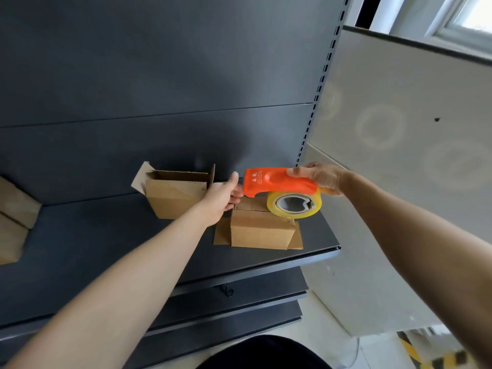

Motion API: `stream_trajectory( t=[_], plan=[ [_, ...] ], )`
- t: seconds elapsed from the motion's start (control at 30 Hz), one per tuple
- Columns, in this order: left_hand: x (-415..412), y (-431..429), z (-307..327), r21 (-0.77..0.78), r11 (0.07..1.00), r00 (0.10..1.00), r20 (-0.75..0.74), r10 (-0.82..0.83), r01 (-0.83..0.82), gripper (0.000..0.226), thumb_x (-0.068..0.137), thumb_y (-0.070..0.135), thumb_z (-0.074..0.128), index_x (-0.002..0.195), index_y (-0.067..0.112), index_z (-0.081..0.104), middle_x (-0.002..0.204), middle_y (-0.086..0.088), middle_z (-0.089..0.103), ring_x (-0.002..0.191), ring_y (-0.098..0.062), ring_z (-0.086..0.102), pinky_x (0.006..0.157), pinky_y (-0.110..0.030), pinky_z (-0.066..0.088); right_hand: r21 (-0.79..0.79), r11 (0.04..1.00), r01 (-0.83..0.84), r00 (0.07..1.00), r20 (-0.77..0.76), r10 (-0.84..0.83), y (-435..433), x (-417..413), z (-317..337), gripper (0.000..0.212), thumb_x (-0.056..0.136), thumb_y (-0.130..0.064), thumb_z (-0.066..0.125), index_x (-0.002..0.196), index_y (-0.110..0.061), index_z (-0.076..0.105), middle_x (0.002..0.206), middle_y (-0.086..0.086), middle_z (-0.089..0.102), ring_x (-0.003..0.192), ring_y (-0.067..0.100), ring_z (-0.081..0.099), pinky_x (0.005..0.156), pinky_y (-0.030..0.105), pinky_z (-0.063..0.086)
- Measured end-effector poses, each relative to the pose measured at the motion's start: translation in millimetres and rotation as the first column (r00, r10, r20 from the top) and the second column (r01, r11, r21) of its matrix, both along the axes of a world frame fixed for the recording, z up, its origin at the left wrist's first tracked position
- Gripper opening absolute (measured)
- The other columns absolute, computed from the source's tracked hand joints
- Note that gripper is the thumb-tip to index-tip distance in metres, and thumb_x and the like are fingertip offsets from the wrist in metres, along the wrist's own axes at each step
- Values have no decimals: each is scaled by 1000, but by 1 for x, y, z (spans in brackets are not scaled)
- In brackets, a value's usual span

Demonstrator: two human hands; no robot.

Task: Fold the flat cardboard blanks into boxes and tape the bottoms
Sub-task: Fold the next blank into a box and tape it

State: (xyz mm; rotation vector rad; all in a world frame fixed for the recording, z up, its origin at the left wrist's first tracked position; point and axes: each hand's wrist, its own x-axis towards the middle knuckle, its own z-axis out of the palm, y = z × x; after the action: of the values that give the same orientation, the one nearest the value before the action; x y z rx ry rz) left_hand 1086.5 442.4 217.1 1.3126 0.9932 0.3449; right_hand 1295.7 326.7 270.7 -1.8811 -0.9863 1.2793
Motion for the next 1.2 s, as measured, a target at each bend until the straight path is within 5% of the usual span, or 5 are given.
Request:
stream_trajectory(
  t=[0.13, 0.27, 0.53, 0.67, 1.2],
  plan=[
    [-3, -4, 2, -376, 925, 978, 205, 29, 51, 35, 96, 39, 49, 103, 6, 59, 91, -11, 64, 80, -22, 61, 71, -29, 51, -39, 999, -14, 1000, 24, 15, 0, -2, 3, 103, 22, -71, 83, 104, -11, 61, 101, 10, 70, 92, 24, 66, 87, 35, 51],
    [0, -8, 0, -451, 892, 951, 289, 111, 33, 24, 96, 29, 52, 98, 6, 59, 86, -10, 64, 78, -20, 59, 68, -30, 52, -26, 1000, -15, 1000, 9, 15, -1, -3, 4, 108, 16, -72, 82, 103, -12, 61, 100, 9, 71, 93, 23, 66, 90, 35, 50],
    [1, -2, -5, -296, 953, 973, 230, 2, 68, 17, 100, 8, 43, 111, 1, 55, 84, -12, 62, 74, -20, 61, 64, -30, 54, -50, 998, -34, 996, 77, 38, -4, -4, 7, 108, 18, -79, 77, 104, -15, 61, 103, 8, 69, 97, 25, 65, 89, 36, 50],
    [-2, -6, -13, -412, 909, 952, 299, 70, 63, 23, 100, 22, 45, 105, 3, 58, 85, -12, 61, 79, -21, 60, 75, -34, 52, -52, 998, -32, 995, 97, 37, -5, -9, 12, 91, 31, -76, 76, 98, -18, 60, 99, 5, 68, 101, 26, 63, 84, 33, 50],
    [4, -12, -33, -296, 942, 938, 253, 238, -159, 17, 100, 9, 45, 89, 2, 58, 76, -8, 55, 63, -15, 53, 61, -28, 50, -188, 975, -121, 916, 358, 183, -11, -1, 26, 125, 12, -91, 65, 113, -17, 66, 110, 1, 68, 108, 24, 60, 110, 46, 36]
  ],
)
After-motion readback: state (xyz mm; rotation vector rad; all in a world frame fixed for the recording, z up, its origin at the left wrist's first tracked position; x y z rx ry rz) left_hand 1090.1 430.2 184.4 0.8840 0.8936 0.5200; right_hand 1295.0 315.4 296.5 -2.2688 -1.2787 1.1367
